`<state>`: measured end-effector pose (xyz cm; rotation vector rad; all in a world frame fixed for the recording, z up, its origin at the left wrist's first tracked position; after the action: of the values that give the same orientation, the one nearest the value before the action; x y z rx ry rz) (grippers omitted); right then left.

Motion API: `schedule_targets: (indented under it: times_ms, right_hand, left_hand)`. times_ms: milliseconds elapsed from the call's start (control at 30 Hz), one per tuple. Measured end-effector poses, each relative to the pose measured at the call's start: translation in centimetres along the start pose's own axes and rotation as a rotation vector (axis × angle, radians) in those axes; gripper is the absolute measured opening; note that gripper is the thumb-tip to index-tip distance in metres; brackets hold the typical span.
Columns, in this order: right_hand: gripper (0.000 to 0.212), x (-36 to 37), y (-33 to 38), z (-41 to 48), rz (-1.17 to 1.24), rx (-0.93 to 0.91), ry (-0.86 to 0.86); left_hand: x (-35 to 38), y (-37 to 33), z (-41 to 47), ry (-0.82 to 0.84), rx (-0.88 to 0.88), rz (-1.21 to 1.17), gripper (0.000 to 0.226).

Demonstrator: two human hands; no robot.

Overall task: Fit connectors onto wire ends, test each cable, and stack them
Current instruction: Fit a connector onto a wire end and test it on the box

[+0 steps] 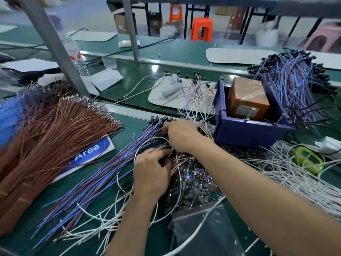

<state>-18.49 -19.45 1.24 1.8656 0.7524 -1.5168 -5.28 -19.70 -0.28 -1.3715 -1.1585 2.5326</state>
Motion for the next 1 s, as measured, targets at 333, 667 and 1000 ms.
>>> schedule_targets:
  times_ms: [333, 667, 1000]
  right_hand:
    - [0.035, -3.3, -0.2, -2.8, 0.013, 0.004, -0.226]
    - [0.022, -6.7, -9.7, -13.1, 0.839, 0.319, -0.579]
    - [0.022, -2.3, -16.2, -17.7, 1.423, 0.453, -0.459]
  left_hand:
    - [-0.2, 3.3, -0.8, -0.081, -0.256, -0.035, 0.022]
    - [-0.3, 2.7, -0.7, -0.159, -0.188, 0.034, 0.017]
    - [-4.4, -8.3, -1.3, -0.297, 0.389, -0.226, 0.031]
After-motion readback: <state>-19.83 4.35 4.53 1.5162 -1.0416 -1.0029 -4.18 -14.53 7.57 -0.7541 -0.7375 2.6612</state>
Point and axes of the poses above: each hand's wrist, its own z-axis towards the middle knuckle, its own x-axis out of the palm, y = z × x, the point moved 10 cm from there along z, towards the middle knuckle, and after that the axes turned 11 degrees about x, right-handed, at the moved point
